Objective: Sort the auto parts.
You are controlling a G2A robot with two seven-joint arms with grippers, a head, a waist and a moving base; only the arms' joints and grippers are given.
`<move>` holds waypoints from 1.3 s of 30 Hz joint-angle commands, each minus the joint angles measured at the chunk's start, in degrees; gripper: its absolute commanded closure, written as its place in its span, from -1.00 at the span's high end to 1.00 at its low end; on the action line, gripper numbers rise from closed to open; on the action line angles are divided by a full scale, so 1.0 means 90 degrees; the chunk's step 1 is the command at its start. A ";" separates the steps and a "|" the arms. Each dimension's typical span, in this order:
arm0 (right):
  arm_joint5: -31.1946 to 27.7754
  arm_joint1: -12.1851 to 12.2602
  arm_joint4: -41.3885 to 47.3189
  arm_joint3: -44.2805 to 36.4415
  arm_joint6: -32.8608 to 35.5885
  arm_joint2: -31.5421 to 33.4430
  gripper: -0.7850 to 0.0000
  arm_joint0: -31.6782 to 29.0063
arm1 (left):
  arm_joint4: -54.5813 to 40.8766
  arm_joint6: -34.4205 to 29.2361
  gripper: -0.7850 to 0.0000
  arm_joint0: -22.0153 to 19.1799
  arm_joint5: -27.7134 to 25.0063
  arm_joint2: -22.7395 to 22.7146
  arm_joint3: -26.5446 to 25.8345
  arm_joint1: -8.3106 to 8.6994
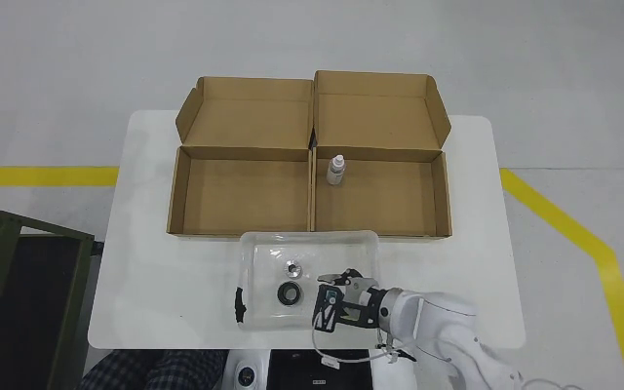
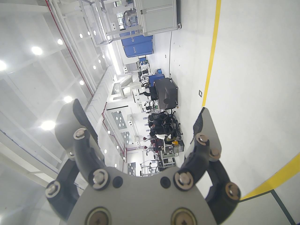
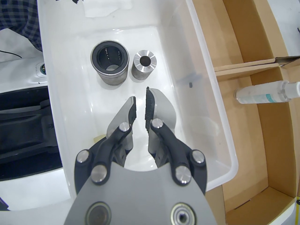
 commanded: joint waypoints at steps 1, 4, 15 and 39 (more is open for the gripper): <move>-0.0080 0.0021 0.0124 -0.0074 0.0201 0.0093 -0.69 -0.0046 | 0.0000 0.0000 1.00 0.0000 0.0000 0.0000 0.0000 0.0000; -0.0138 0.0061 0.0229 -0.0226 0.0479 0.0263 -0.82 -0.0164 | 0.0000 0.0000 1.00 0.0000 0.0000 0.0000 0.0000 0.0000; -0.0196 0.0116 0.0219 -0.0430 0.0735 0.0447 -1.00 -0.0332 | 0.0000 0.0000 1.00 0.0000 0.0000 0.0000 0.0000 0.0000; -0.0008 0.0121 0.1255 -0.0718 0.2537 0.0273 -1.00 -0.0257 | 0.0000 0.0000 1.00 0.0000 0.0000 0.0000 0.0000 0.0000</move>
